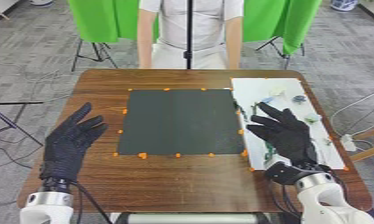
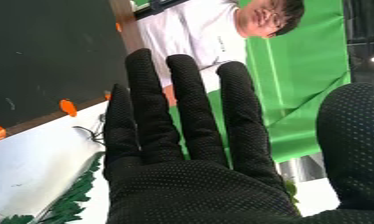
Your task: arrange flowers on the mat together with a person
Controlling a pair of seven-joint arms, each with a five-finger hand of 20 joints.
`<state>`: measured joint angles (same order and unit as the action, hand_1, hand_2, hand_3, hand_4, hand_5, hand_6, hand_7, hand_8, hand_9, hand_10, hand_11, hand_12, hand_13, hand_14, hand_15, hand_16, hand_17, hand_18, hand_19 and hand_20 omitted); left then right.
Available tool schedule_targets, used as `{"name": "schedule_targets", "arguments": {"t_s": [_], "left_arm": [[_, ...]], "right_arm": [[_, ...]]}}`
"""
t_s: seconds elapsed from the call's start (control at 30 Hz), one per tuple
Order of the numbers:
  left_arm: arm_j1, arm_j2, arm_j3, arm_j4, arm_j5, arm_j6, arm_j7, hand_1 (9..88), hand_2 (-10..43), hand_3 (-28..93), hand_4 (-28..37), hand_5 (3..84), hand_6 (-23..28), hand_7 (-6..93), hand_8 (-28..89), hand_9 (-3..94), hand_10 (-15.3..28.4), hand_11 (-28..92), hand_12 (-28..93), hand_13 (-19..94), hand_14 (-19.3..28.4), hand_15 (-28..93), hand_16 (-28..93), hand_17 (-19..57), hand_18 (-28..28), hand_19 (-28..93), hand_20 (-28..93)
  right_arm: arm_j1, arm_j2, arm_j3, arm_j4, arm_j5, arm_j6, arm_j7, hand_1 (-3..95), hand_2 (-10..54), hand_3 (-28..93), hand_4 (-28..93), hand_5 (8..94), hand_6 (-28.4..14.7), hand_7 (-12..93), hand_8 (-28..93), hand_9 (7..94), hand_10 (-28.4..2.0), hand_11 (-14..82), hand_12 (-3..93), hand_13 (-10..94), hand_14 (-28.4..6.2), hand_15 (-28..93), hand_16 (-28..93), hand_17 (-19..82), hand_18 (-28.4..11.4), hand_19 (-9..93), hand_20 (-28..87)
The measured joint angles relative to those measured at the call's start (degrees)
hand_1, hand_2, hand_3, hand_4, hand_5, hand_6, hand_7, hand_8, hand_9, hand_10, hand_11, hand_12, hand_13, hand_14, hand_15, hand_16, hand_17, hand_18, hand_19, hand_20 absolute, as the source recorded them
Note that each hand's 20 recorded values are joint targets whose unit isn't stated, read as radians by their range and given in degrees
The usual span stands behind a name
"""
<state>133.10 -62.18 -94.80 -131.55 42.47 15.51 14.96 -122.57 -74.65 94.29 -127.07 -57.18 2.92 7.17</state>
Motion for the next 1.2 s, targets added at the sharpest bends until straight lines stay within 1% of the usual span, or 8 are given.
{"name": "schedule_targets", "arguments": {"t_s": [0.27,1.2], "left_arm": [[-0.1,-0.04,-0.03,-0.04,0.16,0.02,-0.41,23.9,7.5,76,-22.5,40.6,10.4,7.4,-7,41.2,21.4,27,13,31,27.7,58,-7,-3.7,25.3,60,14],[-0.14,-0.02,0.15,-0.08,0.15,0.11,-0.37,23.9,7.6,76,-22.6,40.6,10.5,7.6,-7,41.2,21.6,27,12,30,27.7,58,-8,-4.0,25.1,59,14]], "right_arm": [[0.09,0.0,-0.14,-0.05,0.05,0.21,0.44,15.2,9.3,75,-27,47.1,0.3,15,-14,50.6,-16.2,14.0,13.8,40,-18.7,33,15,5,-18.7,38,20],[0.12,-0.02,-0.15,-0.08,0.13,0.3,0.7,15.2,9.5,75,-27,47.3,0.1,15,-14,50.7,-16.3,14.0,13.7,40,-18.8,34,14,5,-18.7,38,20]]}}
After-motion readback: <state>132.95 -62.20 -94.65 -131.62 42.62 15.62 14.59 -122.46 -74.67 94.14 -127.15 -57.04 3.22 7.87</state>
